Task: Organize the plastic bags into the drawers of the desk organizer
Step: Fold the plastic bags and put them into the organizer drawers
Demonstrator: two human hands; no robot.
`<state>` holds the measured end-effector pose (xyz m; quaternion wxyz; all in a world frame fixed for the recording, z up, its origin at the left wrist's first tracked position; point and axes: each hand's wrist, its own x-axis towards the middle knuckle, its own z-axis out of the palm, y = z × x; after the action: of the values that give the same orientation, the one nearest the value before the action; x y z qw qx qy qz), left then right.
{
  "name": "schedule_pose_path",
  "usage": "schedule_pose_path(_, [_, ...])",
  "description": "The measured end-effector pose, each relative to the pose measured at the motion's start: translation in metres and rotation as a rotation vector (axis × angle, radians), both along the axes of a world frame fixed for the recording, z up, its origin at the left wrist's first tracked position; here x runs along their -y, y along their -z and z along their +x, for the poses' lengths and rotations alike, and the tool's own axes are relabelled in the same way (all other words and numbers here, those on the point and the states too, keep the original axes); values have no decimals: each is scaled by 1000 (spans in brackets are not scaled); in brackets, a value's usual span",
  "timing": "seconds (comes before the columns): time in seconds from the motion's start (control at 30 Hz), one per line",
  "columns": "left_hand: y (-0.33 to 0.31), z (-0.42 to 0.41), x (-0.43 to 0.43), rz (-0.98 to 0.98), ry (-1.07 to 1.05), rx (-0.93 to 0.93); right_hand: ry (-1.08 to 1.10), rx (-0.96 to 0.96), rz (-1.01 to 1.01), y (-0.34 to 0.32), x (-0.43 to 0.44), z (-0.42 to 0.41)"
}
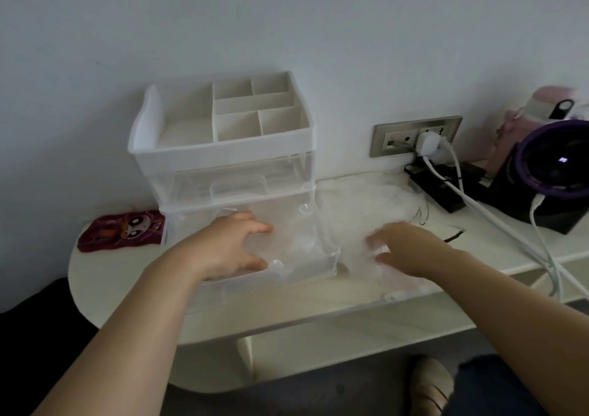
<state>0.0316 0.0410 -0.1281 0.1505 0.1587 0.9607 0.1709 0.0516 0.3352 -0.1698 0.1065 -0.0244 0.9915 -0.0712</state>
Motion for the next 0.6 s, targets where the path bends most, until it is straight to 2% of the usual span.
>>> schedule_pose_path(0.1, [-2,5,2,14,20,-56,49,-100,50,-3,4,1])
schedule_pose_path(0.2, [-8,13,7,80,17,-139,49,-119,138,-3,9,3])
schedule_pose_path(0.37, [-17,31,13,223,7,-308,7,-161,111,-16,7,18])
schedule_pose_path(0.5, [-23,45,7,358,-33,-404,29,-180,-188,-45,6,39])
schedule_pose_path(0.53, [-25,49,2,419,-40,-398,65,-179,-319,-53,8,44])
schedule_pose_path(0.6, [-32,57,-6,554,-23,-304,166,-162,-747,-67,17,54])
